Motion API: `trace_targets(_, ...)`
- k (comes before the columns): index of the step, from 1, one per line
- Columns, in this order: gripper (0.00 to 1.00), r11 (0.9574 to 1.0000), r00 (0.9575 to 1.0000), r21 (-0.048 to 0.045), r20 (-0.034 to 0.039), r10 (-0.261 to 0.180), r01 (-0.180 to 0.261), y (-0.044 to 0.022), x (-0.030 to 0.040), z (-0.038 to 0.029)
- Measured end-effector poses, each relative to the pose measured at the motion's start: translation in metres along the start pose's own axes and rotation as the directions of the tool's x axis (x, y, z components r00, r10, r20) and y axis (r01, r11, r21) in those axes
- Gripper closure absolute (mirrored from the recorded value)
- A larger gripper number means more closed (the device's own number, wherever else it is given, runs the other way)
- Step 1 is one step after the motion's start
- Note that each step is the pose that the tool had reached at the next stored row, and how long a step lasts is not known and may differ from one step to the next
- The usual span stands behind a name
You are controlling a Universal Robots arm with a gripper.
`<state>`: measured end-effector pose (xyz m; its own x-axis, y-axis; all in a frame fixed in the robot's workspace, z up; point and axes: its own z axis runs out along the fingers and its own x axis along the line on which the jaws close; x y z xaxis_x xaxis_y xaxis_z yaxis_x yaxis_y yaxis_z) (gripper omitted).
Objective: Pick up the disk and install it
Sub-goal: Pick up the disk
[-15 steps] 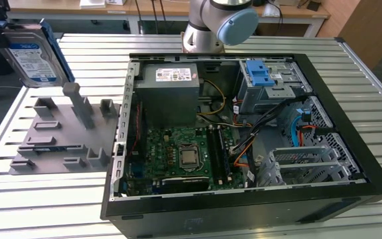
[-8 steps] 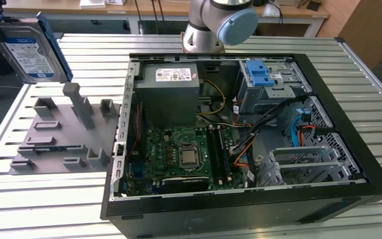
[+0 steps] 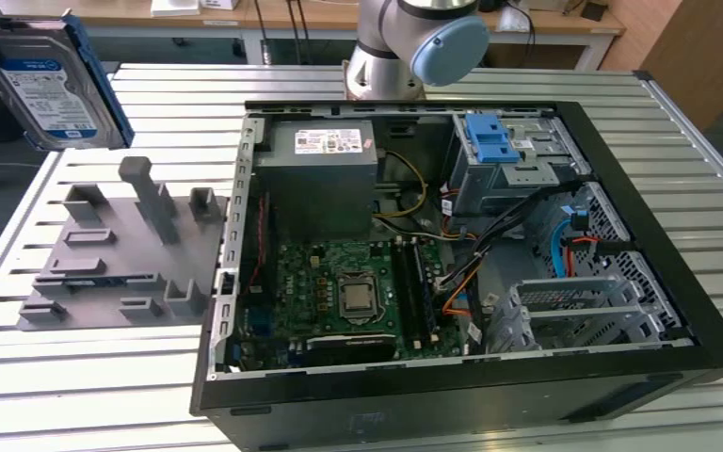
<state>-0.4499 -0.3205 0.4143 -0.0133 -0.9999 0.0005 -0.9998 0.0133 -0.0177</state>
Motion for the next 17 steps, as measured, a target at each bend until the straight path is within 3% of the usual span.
trace_targets(17, 0.64, 1.0, 1.0, 0.0001, 0.0, 0.0, 0.0, -0.0005, -0.0002, -0.0326)
